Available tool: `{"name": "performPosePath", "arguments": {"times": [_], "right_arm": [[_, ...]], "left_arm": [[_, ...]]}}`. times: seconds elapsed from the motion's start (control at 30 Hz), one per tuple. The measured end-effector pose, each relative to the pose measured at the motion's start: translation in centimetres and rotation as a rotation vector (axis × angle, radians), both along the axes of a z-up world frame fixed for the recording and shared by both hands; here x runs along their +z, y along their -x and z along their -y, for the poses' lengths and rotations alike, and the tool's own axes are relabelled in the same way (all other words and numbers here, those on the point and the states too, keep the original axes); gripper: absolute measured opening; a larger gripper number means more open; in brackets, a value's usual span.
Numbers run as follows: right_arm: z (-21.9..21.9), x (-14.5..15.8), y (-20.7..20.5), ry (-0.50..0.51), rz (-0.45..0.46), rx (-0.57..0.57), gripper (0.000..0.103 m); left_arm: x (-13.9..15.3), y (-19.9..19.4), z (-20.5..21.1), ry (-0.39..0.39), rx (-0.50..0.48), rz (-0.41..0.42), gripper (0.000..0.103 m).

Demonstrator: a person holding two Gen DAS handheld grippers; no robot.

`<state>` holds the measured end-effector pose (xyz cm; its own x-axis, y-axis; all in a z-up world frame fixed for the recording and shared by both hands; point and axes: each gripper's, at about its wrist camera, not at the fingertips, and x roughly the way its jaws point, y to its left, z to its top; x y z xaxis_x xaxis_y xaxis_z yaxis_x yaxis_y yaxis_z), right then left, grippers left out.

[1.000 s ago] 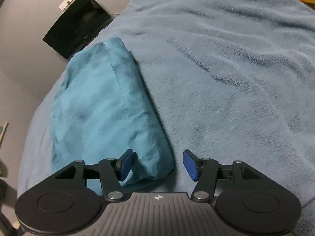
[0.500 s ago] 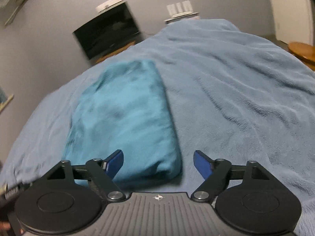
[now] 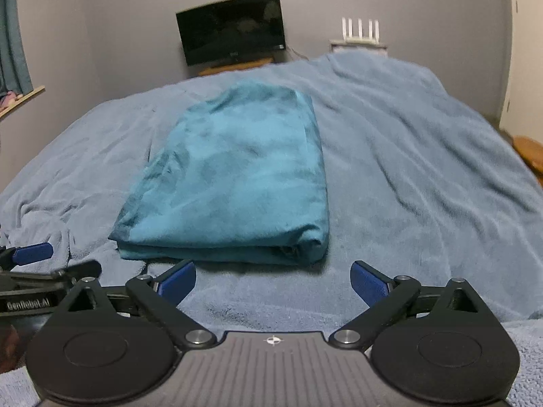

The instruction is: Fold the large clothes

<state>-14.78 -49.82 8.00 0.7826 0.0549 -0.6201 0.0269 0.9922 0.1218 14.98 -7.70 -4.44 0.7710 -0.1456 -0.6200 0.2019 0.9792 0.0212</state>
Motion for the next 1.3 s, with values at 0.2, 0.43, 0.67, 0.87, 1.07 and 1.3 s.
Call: {"name": "performPosePath", "arguments": {"times": [0.2, 0.43, 0.67, 0.87, 1.07, 1.3], "right_arm": [[-0.15, 0.33, 0.44, 0.014, 0.021, 0.007, 0.1], [-0.33, 0.4, 0.51, 0.017, 0.02, 0.01, 0.1], [-0.48, 0.38, 0.58, 0.015, 0.02, 0.009, 0.1], [-0.6, 0.35, 0.61, 0.013, 0.018, 0.008, 0.1], [-0.69, 0.35, 0.65, 0.013, 0.017, 0.008, 0.1], [-0.81, 0.36, 0.71, 0.013, 0.016, 0.007, 0.1]], "left_arm": [[-0.02, 0.48, -0.08, -0.004, 0.003, 0.0, 0.1], [-0.24, 0.33, -0.15, -0.011, -0.004, 0.003, 0.1], [-0.27, 0.39, -0.09, -0.014, -0.006, 0.0, 0.1], [-0.28, 0.39, -0.02, -0.015, -0.006, -0.001, 0.1], [-0.31, 0.38, 0.03, -0.015, -0.006, -0.002, 0.1], [-0.51, 0.39, -0.01, -0.013, -0.008, -0.007, 0.1]]}}
